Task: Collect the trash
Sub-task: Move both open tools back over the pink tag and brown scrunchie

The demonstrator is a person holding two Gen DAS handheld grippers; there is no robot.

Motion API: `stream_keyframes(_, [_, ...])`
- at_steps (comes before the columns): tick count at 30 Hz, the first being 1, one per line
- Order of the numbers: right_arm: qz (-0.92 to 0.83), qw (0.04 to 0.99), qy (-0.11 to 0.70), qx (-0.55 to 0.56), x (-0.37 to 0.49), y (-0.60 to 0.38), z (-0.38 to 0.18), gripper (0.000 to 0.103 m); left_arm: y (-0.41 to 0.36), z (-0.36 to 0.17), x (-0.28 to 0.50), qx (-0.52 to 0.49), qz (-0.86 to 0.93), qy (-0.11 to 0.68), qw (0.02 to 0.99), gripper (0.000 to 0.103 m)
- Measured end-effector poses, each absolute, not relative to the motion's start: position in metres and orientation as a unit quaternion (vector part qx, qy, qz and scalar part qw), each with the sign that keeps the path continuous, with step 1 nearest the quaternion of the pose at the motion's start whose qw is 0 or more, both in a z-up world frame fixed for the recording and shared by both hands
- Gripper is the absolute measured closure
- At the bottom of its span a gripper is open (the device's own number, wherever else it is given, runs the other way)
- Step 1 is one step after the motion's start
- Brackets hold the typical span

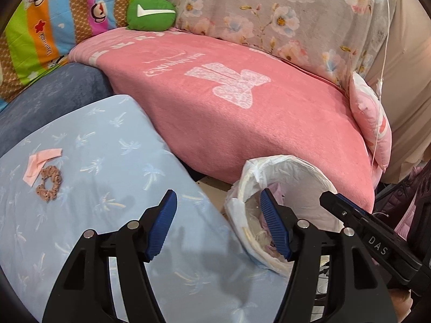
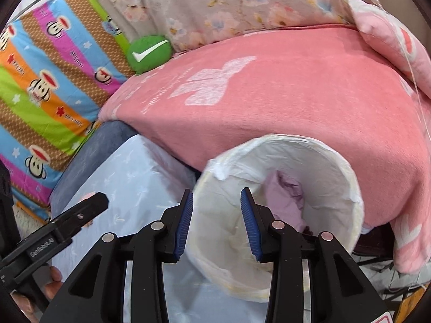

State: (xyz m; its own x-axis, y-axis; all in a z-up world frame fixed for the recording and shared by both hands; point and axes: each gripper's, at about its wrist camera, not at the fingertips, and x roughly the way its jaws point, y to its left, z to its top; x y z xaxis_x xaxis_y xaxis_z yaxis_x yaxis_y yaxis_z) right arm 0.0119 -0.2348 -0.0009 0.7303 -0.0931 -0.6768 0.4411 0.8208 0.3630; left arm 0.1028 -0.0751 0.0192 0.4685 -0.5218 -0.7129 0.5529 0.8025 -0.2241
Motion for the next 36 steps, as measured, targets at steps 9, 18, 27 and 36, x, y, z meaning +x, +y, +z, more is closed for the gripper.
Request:
stream_keyframes(9, [-0.081,0.906,0.348,0.225,0.060,-0.167,0.013,0.066,-0.011,0.017,0.123,-0.008,-0.248,0.407,0.879,0.041])
stream_keyframes(18, [-0.026,0.908,0.370,0.192,0.102,-0.098,0.011,0.066,0.058,0.014,0.138,-0.031,-0.179,0.404,0.897,0.041])
stream_keyframes(27, [0.014,0.905,0.393,0.164,0.141,-0.038,0.000,0.066,0.113,0.006,0.156,-0.047,-0.127,0.402,0.906,0.041])
stream_keyframes(36, [0.045,0.894,0.421,0.148,0.190,0.013,-0.030,0.066,0.159,-0.015,0.191,-0.038,-0.078,0.409,0.908,0.036])
